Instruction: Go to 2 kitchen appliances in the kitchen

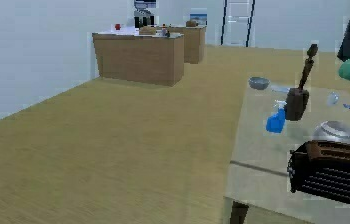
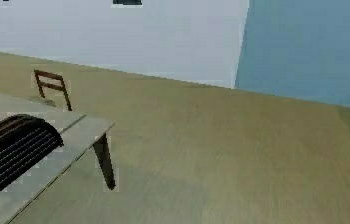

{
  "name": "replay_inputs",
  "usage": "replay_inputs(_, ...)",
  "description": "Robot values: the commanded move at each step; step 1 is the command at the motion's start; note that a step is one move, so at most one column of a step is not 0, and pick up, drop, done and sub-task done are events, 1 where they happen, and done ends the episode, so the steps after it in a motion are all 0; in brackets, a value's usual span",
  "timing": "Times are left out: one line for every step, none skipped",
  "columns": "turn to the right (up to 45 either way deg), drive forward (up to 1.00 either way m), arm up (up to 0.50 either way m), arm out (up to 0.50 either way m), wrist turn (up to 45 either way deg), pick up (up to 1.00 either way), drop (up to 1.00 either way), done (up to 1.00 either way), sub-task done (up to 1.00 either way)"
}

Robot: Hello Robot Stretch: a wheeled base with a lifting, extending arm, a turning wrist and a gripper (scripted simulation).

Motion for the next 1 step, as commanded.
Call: replay_inputs(-21.0, 0.00, 0.00, 0.00, 0.0, 0.00, 0.00, 0.00, 0.00)
